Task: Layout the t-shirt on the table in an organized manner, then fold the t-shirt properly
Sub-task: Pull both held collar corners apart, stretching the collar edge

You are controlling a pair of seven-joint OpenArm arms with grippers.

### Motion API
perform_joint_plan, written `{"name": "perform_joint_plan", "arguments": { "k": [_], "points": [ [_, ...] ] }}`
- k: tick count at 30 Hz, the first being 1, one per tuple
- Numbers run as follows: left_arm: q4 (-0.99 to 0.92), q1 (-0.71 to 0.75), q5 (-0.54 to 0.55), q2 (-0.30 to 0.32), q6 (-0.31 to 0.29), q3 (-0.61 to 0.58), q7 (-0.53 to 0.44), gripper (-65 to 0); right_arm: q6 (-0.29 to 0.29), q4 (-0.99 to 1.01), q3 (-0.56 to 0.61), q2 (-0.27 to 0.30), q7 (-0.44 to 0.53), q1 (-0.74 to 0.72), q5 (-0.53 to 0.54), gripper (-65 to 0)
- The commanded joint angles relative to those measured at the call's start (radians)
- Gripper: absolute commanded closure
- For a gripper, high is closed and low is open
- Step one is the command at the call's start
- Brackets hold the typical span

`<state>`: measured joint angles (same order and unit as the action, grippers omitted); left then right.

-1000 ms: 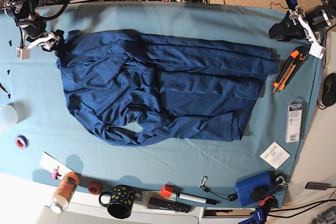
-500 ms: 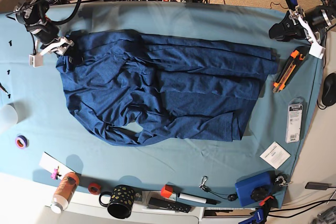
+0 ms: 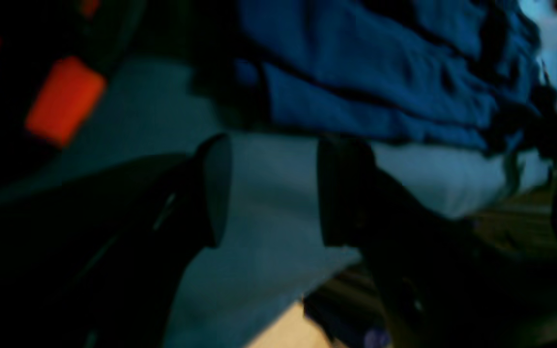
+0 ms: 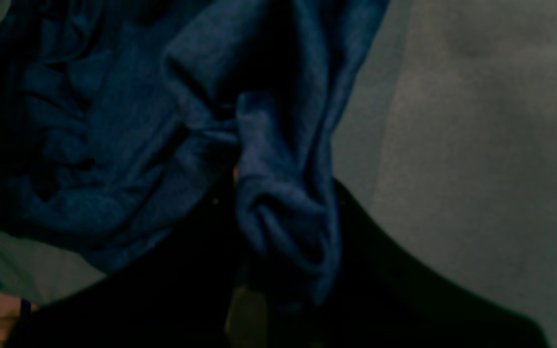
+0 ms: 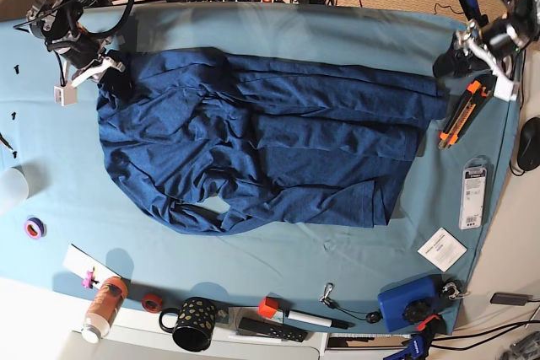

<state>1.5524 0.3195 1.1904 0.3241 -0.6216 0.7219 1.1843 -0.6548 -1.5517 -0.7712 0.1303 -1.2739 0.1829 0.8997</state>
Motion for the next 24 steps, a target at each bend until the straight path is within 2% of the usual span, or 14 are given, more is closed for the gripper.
{"name": "perform_joint_plan", "arguments": {
  "k": [1, 5, 14, 24],
  "points": [
    [0.012, -0.023, 0.024, 0.008, -0.002, 0.007, -0.023, -29.1, -0.003, -0.011, -0.003, 0.011, 0.018, -0.003, 0.035, 0.0],
    [-0.035, -0.087, -0.042, -0.006, 0.047, 0.007, -0.064, -30.2, -0.003, -0.011, -0.003, 0.011, 0.018, -0.003, 0.042, 0.0],
    [-0.238, -0.157, -0.046, -0.006, 0.049, 0.007, -0.059, -31.4, -0.003, -0.011, -0.003, 0.012, 0.018, -0.003, 0.043, 0.0],
    [-0.254, -0.153, -0.008, -0.006, 0.034, 0.007, 0.048, -31.4, -0.003, -0.011, -0.003, 0.012, 0.018, -0.003, 0.043, 0.0]
  ]
}}
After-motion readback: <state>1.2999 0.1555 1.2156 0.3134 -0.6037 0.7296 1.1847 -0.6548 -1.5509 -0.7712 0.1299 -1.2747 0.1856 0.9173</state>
